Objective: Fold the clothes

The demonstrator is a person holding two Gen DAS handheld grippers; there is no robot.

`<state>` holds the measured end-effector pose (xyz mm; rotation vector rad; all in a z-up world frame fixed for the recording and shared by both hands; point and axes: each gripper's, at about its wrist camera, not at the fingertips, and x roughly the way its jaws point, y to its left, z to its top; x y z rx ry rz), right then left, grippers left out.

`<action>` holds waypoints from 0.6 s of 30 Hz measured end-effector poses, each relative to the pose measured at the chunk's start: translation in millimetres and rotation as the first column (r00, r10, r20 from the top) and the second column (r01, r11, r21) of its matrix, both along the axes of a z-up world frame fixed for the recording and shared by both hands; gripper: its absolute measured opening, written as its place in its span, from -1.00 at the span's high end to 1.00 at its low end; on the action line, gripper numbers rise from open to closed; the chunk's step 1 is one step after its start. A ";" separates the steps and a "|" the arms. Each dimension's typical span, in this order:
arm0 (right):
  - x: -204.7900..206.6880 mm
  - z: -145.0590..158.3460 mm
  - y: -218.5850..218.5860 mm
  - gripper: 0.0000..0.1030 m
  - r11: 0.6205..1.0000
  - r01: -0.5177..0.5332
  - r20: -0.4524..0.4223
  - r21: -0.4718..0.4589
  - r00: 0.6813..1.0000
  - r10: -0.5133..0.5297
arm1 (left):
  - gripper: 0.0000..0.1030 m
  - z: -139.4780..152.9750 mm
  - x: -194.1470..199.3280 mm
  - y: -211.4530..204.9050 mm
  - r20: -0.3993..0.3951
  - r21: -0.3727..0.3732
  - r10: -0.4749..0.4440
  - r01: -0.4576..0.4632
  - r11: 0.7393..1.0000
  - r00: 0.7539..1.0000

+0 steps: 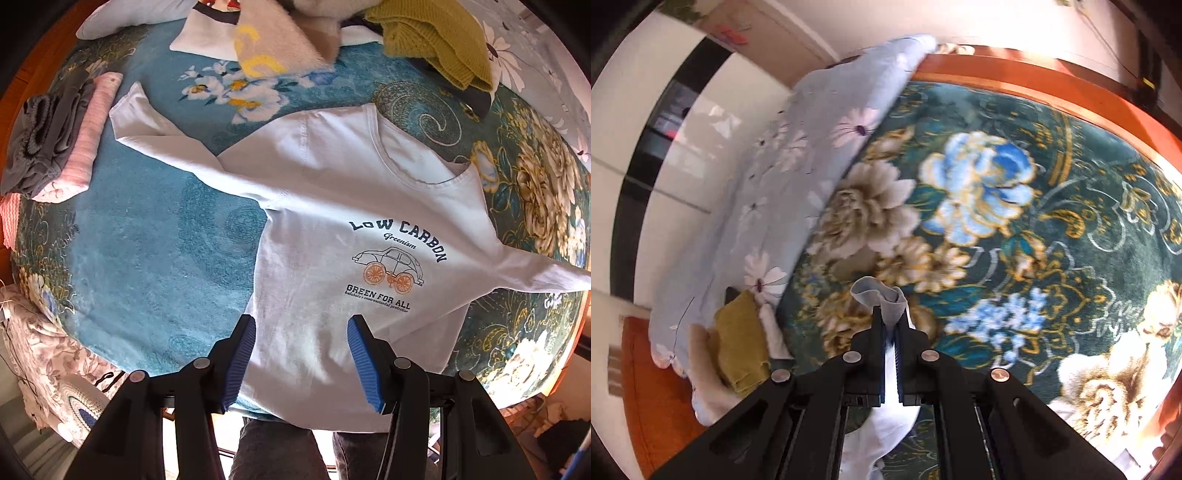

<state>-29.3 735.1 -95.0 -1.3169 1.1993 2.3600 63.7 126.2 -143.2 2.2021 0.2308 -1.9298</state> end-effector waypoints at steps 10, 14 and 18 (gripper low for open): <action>-52.4 -20.4 -289.3 0.91 0.890 -0.448 0.000 -0.084 0.893 0.450 | -0.08 7.8 17.4 -65.1 -0.058 0.053 0.110 -0.107 0.993 0.992; -49.6 -50.5 -410.9 0.91 0.780 -0.617 0.064 -0.103 0.778 0.625 | -0.08 8.7 29.9 -104.0 -0.060 0.057 0.181 -0.178 0.982 0.982; -40.8 -79.8 -494.9 0.88 0.676 -0.732 0.149 -0.092 0.661 0.736 | -0.09 5.5 42.7 -139.9 -0.046 0.047 0.246 -0.244 0.969 0.968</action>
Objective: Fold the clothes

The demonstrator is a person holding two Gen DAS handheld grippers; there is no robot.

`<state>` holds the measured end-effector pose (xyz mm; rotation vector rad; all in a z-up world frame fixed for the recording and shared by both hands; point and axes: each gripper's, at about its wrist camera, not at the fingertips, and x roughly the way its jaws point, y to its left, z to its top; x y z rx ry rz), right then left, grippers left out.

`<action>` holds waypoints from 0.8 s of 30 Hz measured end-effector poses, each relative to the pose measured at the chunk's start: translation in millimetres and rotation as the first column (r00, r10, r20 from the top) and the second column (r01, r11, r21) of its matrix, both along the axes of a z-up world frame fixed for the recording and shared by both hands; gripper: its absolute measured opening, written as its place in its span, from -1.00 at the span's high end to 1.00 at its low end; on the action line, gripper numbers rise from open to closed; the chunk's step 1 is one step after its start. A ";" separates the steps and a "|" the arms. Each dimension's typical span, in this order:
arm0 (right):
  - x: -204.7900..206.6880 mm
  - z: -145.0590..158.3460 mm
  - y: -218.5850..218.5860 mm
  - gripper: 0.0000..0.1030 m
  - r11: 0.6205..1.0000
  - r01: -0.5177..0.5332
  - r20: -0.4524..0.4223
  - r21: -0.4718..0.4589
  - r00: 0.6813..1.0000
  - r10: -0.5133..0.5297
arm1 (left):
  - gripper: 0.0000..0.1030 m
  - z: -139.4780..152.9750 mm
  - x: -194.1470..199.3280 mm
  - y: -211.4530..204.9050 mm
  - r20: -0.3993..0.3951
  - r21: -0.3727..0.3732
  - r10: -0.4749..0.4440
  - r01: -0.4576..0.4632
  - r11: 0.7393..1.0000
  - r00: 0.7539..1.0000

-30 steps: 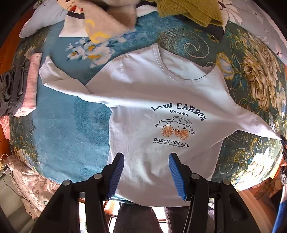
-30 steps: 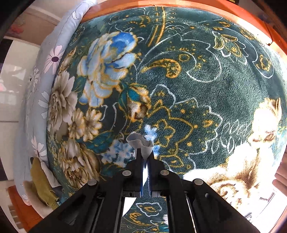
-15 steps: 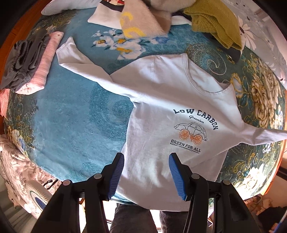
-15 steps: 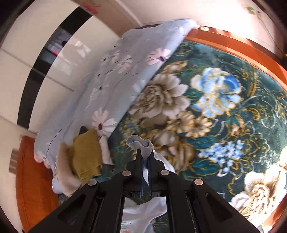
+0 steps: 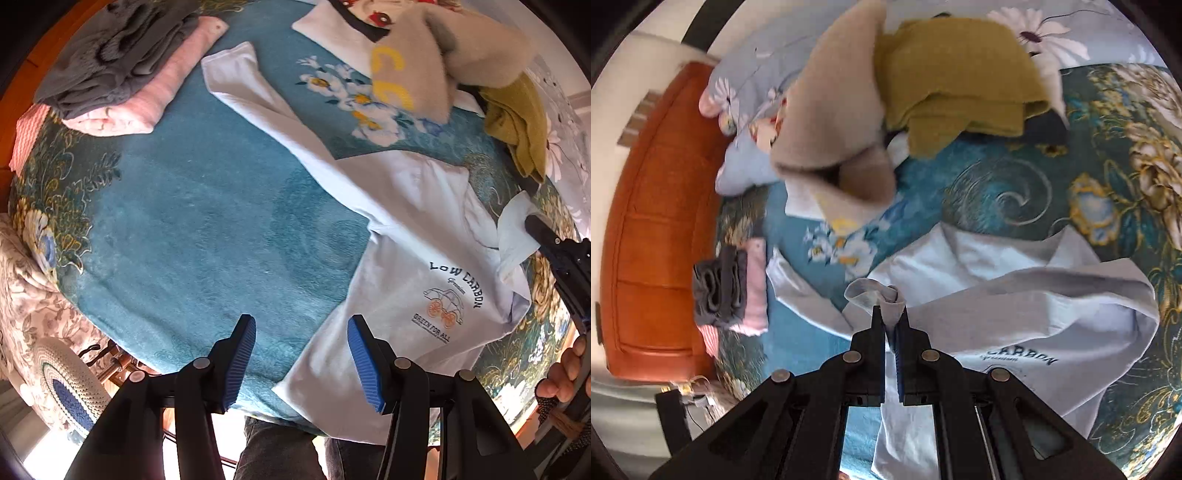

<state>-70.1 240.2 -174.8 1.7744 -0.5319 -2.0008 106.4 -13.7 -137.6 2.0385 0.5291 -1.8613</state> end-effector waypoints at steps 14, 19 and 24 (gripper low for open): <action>-29.7 -32.8 88.7 0.18 0.998 0.011 0.061 0.056 0.998 -0.015 | -0.12 -48.7 -104.7 7.7 -0.022 0.047 -0.183 0.184 0.982 0.983; -71.5 -79.4 165.6 0.18 0.973 0.105 0.155 0.204 0.978 -0.138 | -0.12 -78.9 -188.3 58.7 -0.042 0.083 -0.422 0.424 0.902 0.906; -87.9 -118.9 159.3 0.18 0.980 -0.040 0.241 0.197 0.970 -0.008 | -0.12 -111.3 -233.7 117.1 -0.037 0.064 -0.688 0.688 0.723 0.725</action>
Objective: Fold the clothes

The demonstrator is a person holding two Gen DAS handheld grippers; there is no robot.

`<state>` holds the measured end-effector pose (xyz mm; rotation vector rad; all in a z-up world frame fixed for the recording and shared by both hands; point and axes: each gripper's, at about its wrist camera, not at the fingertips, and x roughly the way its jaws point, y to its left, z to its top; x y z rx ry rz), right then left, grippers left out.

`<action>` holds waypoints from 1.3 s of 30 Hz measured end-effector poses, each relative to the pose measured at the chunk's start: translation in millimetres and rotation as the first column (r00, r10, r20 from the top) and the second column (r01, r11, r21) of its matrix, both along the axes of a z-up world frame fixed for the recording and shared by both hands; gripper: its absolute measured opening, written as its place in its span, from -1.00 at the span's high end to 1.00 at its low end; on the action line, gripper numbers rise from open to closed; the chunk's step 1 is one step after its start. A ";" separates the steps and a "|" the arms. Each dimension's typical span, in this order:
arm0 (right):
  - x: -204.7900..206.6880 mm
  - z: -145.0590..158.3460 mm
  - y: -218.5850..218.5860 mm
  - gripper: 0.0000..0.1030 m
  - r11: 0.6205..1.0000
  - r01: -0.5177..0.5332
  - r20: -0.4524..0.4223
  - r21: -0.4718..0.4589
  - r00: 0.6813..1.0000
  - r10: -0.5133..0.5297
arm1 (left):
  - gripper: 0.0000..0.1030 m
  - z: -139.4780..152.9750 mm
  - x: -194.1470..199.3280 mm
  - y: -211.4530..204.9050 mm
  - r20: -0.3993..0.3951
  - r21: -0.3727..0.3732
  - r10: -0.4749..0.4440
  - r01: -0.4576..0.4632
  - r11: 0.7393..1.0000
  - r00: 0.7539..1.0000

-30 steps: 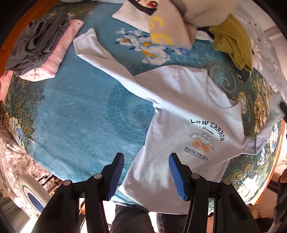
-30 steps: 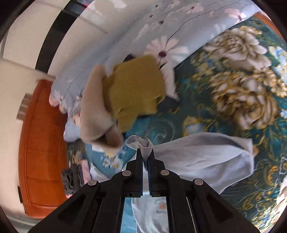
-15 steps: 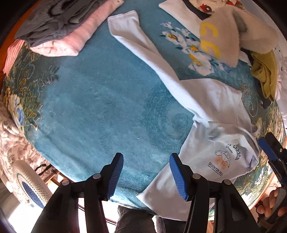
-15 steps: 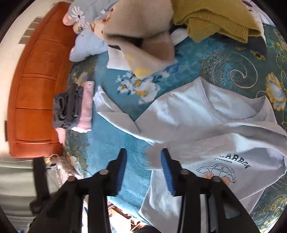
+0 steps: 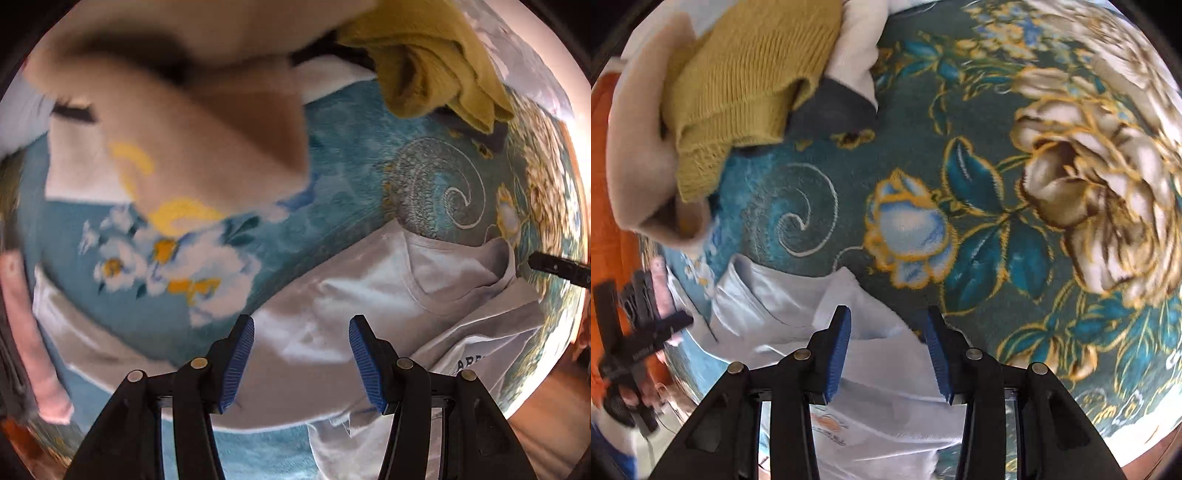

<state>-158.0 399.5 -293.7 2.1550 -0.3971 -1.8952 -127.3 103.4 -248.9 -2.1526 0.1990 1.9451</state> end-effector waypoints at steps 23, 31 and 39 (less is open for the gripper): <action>18.3 -23.1 -60.1 0.95 0.942 -0.320 -0.018 0.100 0.946 0.323 | 0.94 -23.0 -11.3 13.4 -0.086 0.057 -0.294 0.299 0.953 0.952; -63.5 22.9 -43.2 0.96 0.966 -0.192 -0.226 0.171 0.947 0.229 | 0.94 22.4 -59.5 4.7 -0.299 -0.036 -0.213 0.212 0.977 0.930; -92.7 -0.8 -48.4 0.88 0.974 -0.183 -0.152 0.134 0.967 0.203 | 0.25 10.0 -77.4 4.4 -0.215 -0.065 -0.144 0.133 0.989 0.966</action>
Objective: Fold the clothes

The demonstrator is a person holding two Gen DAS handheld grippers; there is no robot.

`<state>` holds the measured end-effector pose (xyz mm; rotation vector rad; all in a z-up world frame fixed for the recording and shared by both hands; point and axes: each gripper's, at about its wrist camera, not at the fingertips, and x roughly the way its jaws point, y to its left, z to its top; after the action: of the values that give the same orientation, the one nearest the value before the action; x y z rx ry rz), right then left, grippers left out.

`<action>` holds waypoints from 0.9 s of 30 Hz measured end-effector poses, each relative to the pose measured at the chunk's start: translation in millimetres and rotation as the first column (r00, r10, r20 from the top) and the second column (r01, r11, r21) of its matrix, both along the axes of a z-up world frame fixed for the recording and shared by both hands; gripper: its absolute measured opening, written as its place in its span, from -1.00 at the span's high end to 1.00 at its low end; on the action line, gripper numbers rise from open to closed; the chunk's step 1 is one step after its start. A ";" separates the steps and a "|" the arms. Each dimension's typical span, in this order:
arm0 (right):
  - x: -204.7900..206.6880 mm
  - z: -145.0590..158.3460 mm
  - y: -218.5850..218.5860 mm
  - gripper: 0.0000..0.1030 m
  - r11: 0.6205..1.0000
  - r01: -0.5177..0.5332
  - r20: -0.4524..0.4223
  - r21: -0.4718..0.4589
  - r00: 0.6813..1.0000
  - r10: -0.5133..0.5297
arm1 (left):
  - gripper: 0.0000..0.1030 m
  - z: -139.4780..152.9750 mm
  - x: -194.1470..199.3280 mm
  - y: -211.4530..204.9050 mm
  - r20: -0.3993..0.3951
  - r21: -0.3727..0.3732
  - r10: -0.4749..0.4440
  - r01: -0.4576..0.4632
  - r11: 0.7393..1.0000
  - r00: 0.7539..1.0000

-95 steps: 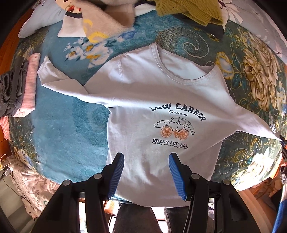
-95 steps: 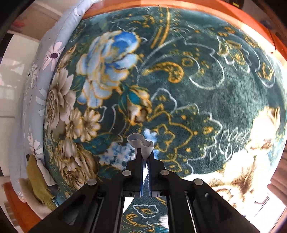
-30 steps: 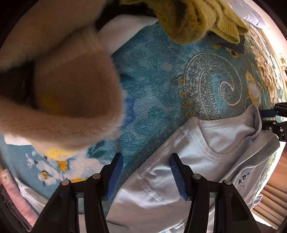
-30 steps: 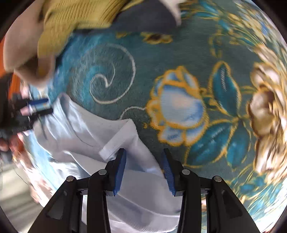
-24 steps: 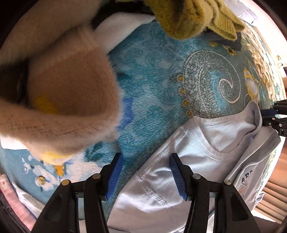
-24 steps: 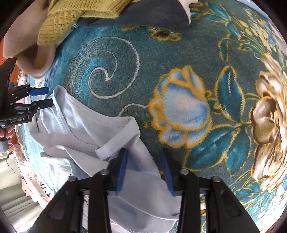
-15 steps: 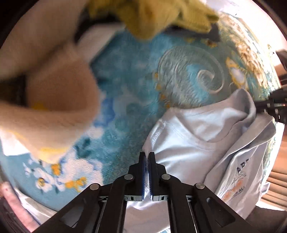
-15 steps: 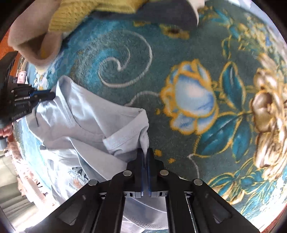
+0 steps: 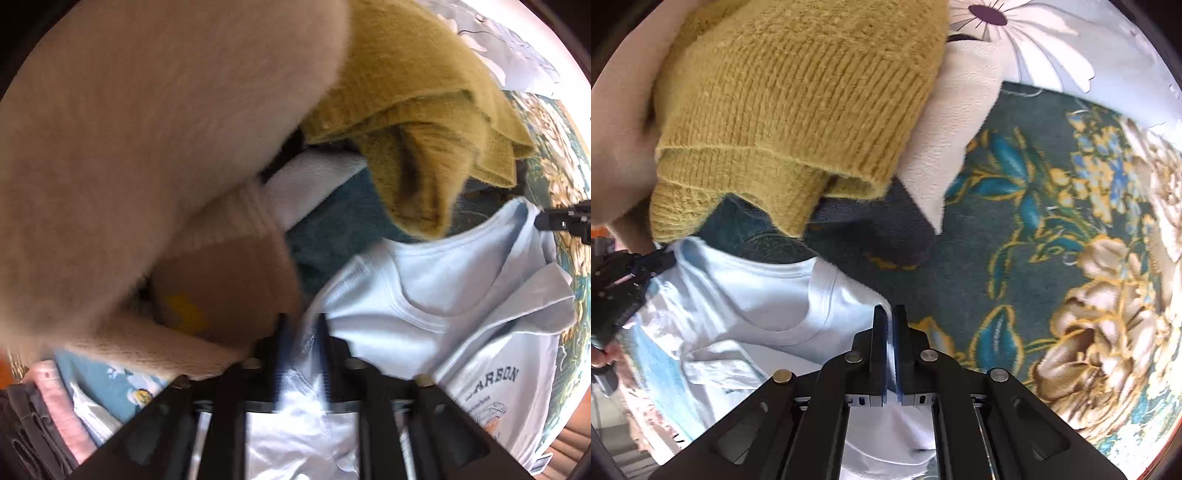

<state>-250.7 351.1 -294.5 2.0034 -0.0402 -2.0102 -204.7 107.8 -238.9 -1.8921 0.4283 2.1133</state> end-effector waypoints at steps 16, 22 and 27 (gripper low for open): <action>126.2 4.0 107.8 0.19 0.887 0.461 0.123 -0.010 0.881 -0.456 | -0.11 -18.2 103.3 -88.4 0.503 0.194 0.700 -0.855 0.480 0.507; 146.2 -1.1 100.2 0.19 0.876 0.482 0.174 -0.026 0.865 -0.470 | -0.07 -41.6 119.8 -97.2 0.629 0.126 0.750 -0.979 0.160 0.203; 149.2 4.5 97.4 0.19 0.884 0.465 0.167 -0.046 0.876 -0.452 | 0.02 -42.1 110.8 -81.9 0.628 0.026 0.756 -0.976 0.216 0.184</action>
<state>-101.5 448.5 -290.0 2.2443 -0.6879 -2.0613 -93.9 25.8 -281.0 -2.5154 -1.6268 1.6895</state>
